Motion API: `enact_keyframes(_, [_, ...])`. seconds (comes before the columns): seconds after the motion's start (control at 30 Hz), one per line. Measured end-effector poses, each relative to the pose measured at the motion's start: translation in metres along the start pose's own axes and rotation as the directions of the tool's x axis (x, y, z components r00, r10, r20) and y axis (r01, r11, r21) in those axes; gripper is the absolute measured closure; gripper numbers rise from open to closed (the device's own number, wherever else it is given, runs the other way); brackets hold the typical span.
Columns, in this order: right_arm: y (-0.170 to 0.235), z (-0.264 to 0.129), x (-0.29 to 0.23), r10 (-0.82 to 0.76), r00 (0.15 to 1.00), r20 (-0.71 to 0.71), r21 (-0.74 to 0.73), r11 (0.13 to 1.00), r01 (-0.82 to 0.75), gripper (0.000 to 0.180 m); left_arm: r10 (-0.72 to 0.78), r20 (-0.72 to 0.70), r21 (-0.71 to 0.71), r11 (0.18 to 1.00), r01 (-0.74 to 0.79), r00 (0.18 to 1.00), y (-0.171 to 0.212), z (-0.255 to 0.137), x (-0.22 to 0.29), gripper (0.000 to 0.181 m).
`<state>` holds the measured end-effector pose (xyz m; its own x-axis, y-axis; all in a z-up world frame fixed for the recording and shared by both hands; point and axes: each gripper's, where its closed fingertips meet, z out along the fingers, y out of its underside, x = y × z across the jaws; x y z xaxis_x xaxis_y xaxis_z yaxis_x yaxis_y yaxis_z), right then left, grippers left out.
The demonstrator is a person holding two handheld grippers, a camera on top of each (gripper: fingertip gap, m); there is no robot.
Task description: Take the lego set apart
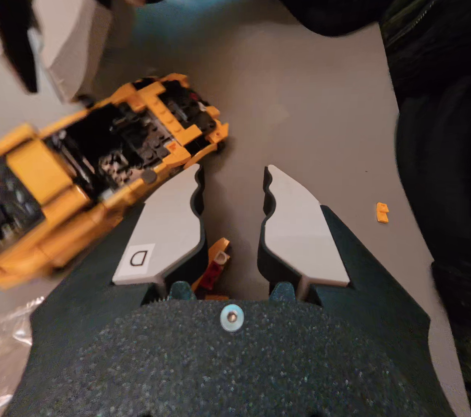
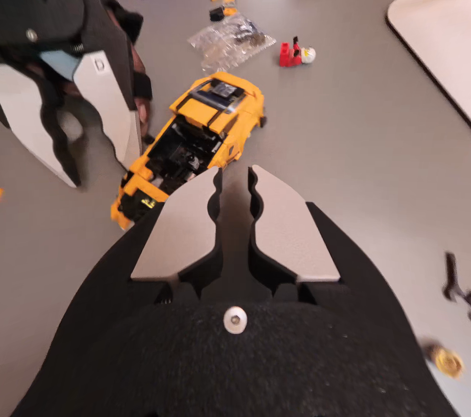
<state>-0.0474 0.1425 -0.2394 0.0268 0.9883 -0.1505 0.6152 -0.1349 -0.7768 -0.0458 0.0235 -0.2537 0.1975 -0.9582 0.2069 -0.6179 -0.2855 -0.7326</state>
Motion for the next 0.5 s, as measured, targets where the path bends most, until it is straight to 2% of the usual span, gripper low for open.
enact_keyframes(0.07, [-0.012,0.006,-0.001,0.006,0.999,0.043,0.024,1.0,-0.007,0.152,0.044,0.011,-0.006,0.999,-0.044,0.999,-0.004,-0.001,0.001,0.137])
enact_keyframes(0.13, [-0.027,0.006,0.005,0.0,1.0,0.01,0.056,0.998,0.0,0.15,0.058,0.049,0.013,0.998,-0.059,0.997,-0.01,-0.015,-0.004,0.139])
enact_keyframes(0.27, [-0.052,-0.028,-0.009,-0.064,0.994,-0.086,0.157,0.985,0.077,0.151,0.02,0.24,0.112,0.993,-0.048,0.97,-0.018,-0.075,-0.036,0.142])
enact_keyframes(0.37, [-0.038,-0.032,-0.059,-0.129,0.99,-0.055,0.118,0.984,0.135,0.151,-0.006,0.352,0.071,0.997,-0.02,0.936,0.006,-0.108,-0.064,0.137])
enact_keyframes(0.5, [0.001,-0.009,-0.116,-0.152,0.988,-0.018,0.002,0.988,0.152,0.152,0.082,0.298,-0.088,0.994,-0.058,0.951,0.037,-0.107,-0.047,0.15])
